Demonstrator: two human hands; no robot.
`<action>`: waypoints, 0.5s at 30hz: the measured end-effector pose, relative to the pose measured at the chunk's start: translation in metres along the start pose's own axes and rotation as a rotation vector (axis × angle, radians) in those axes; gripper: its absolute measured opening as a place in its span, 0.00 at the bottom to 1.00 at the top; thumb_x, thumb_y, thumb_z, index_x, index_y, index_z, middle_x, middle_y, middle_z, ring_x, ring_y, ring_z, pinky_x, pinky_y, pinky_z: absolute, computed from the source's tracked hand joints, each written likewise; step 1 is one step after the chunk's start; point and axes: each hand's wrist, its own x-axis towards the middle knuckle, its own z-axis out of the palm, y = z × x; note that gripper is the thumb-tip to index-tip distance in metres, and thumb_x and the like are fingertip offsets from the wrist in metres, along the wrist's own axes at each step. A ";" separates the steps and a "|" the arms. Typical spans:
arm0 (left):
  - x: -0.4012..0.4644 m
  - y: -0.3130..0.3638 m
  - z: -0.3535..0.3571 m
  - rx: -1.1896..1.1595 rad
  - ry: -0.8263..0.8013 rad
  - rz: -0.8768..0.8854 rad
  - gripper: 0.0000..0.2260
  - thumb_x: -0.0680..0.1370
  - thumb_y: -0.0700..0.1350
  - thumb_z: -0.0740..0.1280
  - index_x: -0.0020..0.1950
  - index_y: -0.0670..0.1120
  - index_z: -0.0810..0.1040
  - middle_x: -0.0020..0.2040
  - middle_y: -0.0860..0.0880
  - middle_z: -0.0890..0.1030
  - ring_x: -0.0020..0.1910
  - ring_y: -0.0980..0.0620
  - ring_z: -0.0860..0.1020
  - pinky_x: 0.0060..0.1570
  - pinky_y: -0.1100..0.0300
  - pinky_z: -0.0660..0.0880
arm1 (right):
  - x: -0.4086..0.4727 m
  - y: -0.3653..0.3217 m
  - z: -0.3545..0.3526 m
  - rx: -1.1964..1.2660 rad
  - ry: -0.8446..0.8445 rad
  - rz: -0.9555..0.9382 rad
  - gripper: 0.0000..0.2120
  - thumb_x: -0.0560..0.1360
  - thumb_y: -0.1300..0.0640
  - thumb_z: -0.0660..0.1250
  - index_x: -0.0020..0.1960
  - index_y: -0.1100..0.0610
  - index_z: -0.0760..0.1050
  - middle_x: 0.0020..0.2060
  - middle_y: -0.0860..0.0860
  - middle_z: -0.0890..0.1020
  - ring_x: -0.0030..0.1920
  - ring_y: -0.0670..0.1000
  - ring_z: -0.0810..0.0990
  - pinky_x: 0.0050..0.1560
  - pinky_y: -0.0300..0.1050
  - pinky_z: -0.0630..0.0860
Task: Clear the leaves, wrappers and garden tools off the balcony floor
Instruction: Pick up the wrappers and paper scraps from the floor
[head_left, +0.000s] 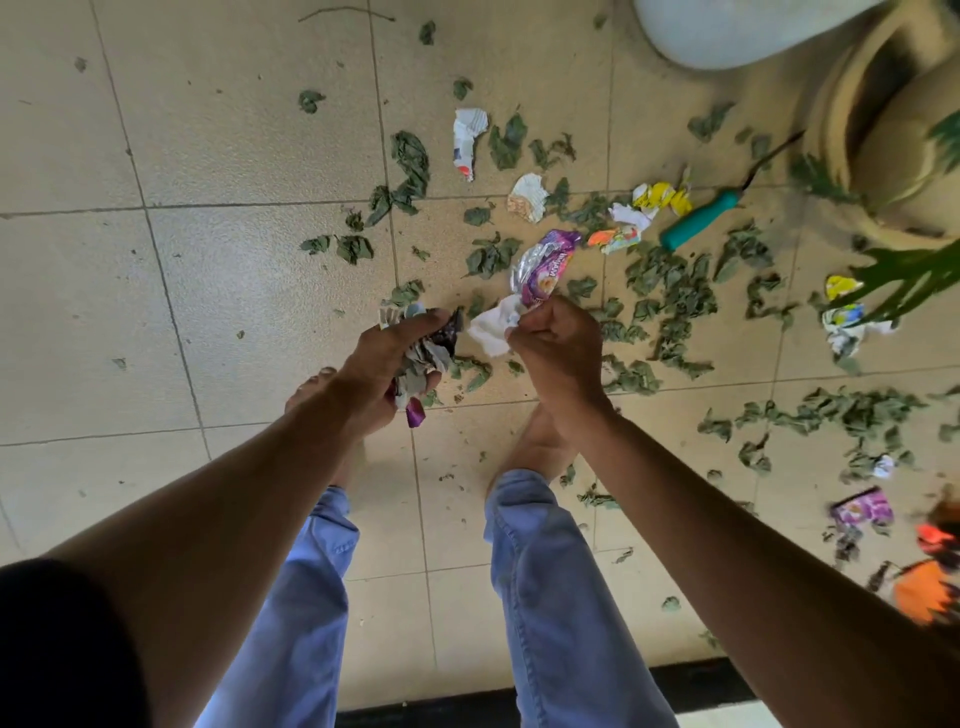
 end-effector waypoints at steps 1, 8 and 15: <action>0.000 0.000 0.000 -0.056 -0.044 -0.004 0.08 0.74 0.48 0.77 0.48 0.45 0.87 0.46 0.44 0.84 0.37 0.50 0.79 0.31 0.62 0.75 | -0.007 -0.003 0.003 0.035 -0.040 0.001 0.10 0.70 0.68 0.74 0.38 0.55 0.76 0.32 0.46 0.81 0.33 0.41 0.79 0.36 0.35 0.74; 0.000 -0.006 0.002 -0.166 -0.144 0.026 0.10 0.79 0.54 0.70 0.44 0.51 0.87 0.38 0.51 0.80 0.35 0.55 0.76 0.32 0.64 0.72 | -0.038 -0.016 0.044 0.153 -0.114 -0.057 0.05 0.72 0.65 0.76 0.45 0.59 0.81 0.39 0.53 0.86 0.42 0.53 0.85 0.47 0.50 0.82; -0.003 0.005 -0.010 -0.151 -0.225 -0.002 0.13 0.80 0.51 0.69 0.39 0.47 0.86 0.40 0.49 0.86 0.39 0.51 0.84 0.41 0.61 0.79 | -0.042 -0.022 0.068 -0.044 -0.190 -0.106 0.05 0.74 0.58 0.73 0.48 0.55 0.86 0.43 0.49 0.86 0.44 0.51 0.85 0.48 0.57 0.82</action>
